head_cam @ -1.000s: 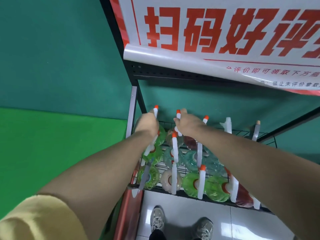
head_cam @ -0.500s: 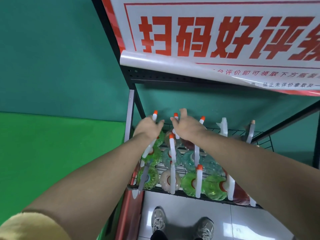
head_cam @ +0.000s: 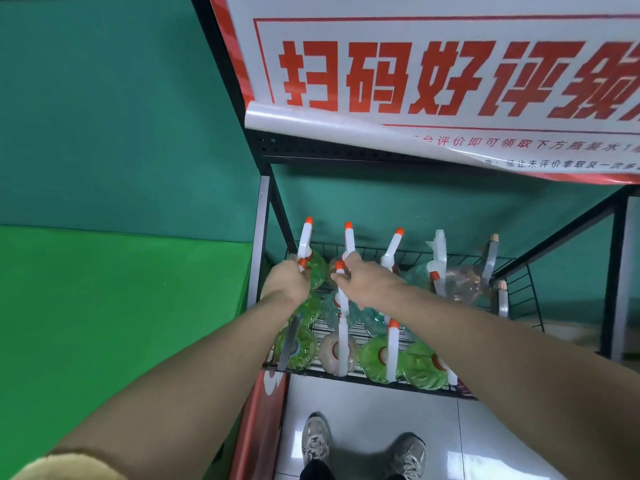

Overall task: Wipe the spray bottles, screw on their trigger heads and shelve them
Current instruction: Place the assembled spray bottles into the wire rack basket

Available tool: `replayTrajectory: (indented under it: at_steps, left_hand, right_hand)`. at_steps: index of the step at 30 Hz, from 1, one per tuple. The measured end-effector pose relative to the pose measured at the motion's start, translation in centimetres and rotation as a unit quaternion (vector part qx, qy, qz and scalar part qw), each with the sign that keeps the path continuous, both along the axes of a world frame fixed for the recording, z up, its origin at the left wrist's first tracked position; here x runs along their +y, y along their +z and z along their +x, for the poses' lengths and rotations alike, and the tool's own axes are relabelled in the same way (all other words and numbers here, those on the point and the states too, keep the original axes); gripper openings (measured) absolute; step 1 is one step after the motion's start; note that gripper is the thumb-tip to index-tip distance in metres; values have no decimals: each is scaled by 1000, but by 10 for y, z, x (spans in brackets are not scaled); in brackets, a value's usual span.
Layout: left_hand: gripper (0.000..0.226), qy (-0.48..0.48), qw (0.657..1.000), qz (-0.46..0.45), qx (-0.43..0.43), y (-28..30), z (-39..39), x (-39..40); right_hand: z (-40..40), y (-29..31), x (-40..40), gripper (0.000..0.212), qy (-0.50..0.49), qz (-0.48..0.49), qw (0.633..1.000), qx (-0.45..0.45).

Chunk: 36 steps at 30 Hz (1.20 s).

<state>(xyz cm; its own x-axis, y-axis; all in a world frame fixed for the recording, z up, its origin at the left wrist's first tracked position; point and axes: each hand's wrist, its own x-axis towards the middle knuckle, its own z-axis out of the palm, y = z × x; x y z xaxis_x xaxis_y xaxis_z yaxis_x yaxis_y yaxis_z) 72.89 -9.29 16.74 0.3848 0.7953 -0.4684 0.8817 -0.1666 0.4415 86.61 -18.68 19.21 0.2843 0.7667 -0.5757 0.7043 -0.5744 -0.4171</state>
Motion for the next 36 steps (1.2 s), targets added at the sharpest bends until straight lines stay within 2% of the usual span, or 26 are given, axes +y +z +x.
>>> replayTrajectory:
  at_steps: [9,14,18,20,24,30,36]
  left_hand:
    - [19,18,1000,-21,1,-1,4,7]
    - [17,24,999,-27,-3,-2,5,9]
    - [19,20,999,-37,-27,-1,8,13]
    - [23,23,998,-49,-43,0,10,15]
    - [31,26,997,-46,-58,1,17,19]
    - [36,2,999,-26,-28,-3,21,21]
    - [36,13,998,-43,-43,1,20,20]
  right_hand:
    - [-15,-12,5,39,-56,-11,998,-6]
    - [-14,-7,2,39,-76,-20,997,22]
    - [2,7,9,48,-94,30,995,3]
    - [13,11,19,46,-119,44,992,-5]
    - [28,11,40,39,-137,18,990,-7]
    - [27,-7,55,26,-164,-8,986,28]
    - [27,-2,55,29,-169,-9,985,37]
